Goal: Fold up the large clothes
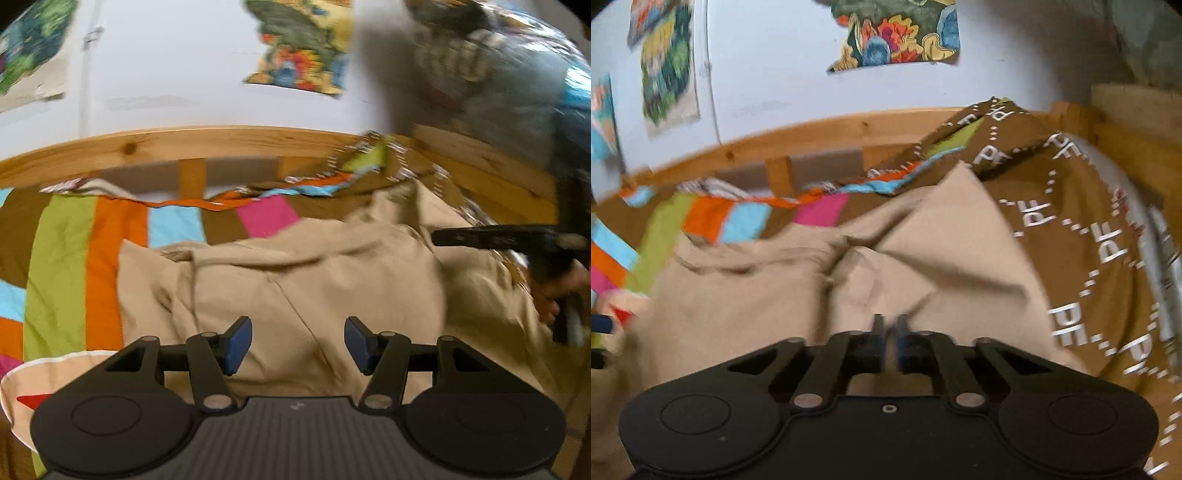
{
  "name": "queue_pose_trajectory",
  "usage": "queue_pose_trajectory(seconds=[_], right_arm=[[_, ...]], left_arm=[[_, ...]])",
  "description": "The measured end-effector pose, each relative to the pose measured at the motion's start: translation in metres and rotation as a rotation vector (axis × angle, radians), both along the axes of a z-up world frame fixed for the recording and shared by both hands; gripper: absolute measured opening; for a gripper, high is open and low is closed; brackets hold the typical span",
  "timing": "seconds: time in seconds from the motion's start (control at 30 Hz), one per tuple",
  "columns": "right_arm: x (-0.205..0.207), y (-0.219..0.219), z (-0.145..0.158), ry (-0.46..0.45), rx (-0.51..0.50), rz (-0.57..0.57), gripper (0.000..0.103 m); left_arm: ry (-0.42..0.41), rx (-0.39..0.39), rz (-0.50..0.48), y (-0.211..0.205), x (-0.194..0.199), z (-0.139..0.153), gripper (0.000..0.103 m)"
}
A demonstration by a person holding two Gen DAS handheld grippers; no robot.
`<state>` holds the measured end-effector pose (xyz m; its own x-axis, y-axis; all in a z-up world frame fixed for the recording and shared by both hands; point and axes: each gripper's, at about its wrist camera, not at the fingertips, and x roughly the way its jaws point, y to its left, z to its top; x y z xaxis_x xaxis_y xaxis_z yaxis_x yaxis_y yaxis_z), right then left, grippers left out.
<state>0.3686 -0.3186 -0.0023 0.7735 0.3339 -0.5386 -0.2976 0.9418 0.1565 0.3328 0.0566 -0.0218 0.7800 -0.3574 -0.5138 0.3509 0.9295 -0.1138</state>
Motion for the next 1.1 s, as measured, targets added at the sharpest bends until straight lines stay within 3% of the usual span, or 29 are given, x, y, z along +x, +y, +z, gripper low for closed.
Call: queue_pose_trajectory(seconds=[0.2,0.27,0.33,0.4,0.43,0.53,0.57,0.6,0.67,0.7,0.83,0.9,1.0,1.1], right_arm=[[0.000,0.040,0.023,-0.138,0.024,0.148,0.027],[0.004,0.059,0.019,-0.140,-0.052,0.199,0.030],[0.012,0.079,0.002,-0.108,-0.204,0.216,0.030],[0.024,0.091,-0.023,-0.051,-0.321,0.206,0.029],[0.029,0.091,-0.030,-0.032,-0.328,0.200,0.029],[0.027,0.081,-0.026,-0.026,-0.272,0.176,0.031],[0.022,0.075,-0.020,-0.027,-0.248,0.173,0.038],[0.016,0.069,-0.014,-0.029,-0.237,0.176,0.052],[-0.001,0.058,-0.004,-0.046,-0.247,0.162,0.064],[-0.013,0.051,0.001,-0.055,-0.253,0.155,0.064],[-0.060,0.030,0.017,-0.033,-0.299,0.128,0.073],[-0.088,0.023,0.023,-0.032,-0.320,0.139,0.082],[-0.140,0.022,0.029,-0.041,-0.383,0.192,0.094],[-0.188,0.030,0.026,-0.040,-0.465,0.275,0.098]], left_arm=[[0.132,0.051,0.146,-0.017,0.046,-0.027,0.062],[0.181,0.077,0.170,-0.020,0.059,-0.042,0.060],[0.218,0.114,0.185,-0.024,0.066,-0.053,0.054],[0.226,0.115,0.193,-0.023,0.061,-0.055,0.055],[0.224,0.098,0.191,-0.021,0.056,-0.052,0.057],[0.196,0.051,0.183,-0.014,0.034,-0.038,0.071],[0.186,0.043,0.185,-0.011,0.024,-0.033,0.075],[0.177,0.039,0.188,-0.008,0.012,-0.027,0.077],[0.156,0.043,0.196,-0.004,-0.014,-0.015,0.083],[0.146,0.053,0.205,-0.004,-0.025,-0.010,0.087],[0.113,0.107,0.216,0.005,-0.078,0.008,0.095],[0.097,0.136,0.207,0.010,-0.108,0.014,0.099],[0.105,0.175,0.183,0.016,-0.152,0.021,0.102],[0.142,0.197,0.161,0.020,-0.189,0.021,0.102]])
